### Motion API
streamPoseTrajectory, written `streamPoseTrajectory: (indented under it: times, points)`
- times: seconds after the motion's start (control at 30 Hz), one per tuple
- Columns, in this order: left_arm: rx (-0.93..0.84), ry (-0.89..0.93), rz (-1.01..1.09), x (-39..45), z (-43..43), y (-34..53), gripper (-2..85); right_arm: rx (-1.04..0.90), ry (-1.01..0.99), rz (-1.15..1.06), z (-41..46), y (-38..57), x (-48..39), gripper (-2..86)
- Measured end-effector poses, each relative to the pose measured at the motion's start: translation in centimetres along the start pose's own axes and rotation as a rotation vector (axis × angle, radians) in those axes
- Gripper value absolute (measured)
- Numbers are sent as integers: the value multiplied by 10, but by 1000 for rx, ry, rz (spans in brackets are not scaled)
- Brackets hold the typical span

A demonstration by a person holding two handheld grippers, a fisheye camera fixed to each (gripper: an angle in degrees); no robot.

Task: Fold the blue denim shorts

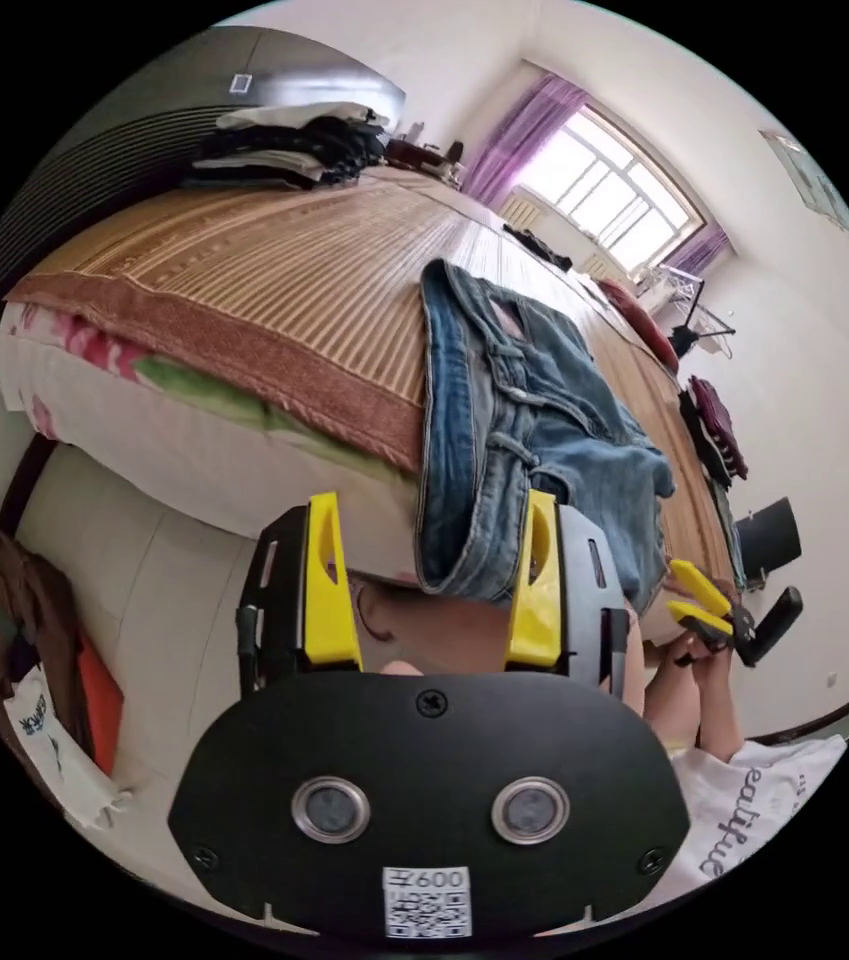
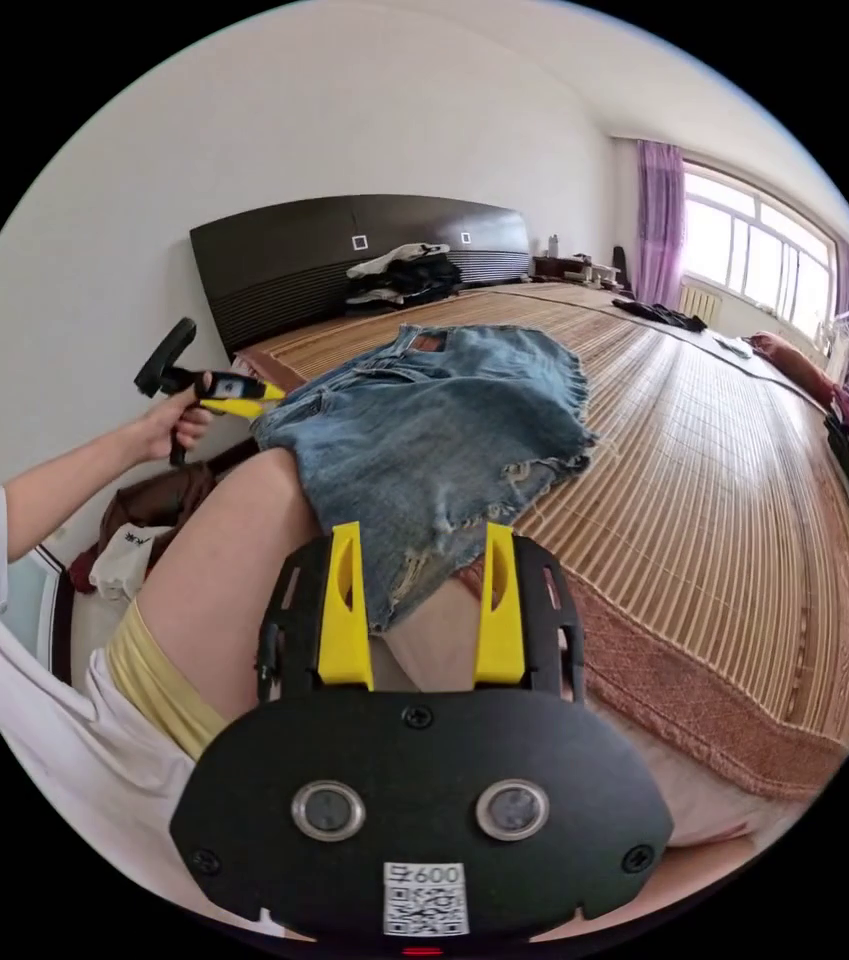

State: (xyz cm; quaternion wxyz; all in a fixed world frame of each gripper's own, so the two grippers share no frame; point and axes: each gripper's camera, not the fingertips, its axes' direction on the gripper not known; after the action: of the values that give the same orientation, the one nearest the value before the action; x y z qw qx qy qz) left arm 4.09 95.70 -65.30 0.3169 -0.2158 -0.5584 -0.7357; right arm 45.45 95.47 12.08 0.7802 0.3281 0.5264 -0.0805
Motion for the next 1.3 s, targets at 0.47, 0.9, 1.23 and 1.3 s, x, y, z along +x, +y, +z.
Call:
streamPoseTrajectory:
  times: [0.47, 0.9, 1.23, 1.3]
  points:
    - [43, 224, 258, 0, -56, 17, 30, -87, 88, -300, 125, -218, 19, 57]
    - [200, 373, 320, 4, -62, 37, 28, -224, 270, -387, 243, -248, -9, -6]
    - [-132, 290, 666, 183, 23, 23, 27, -275, 327, -234, 158, -190, 140, -8]
    - [-156, 341, 679, 214, 42, 17, 27, -360, 393, -267, 149, -182, 168, -9]
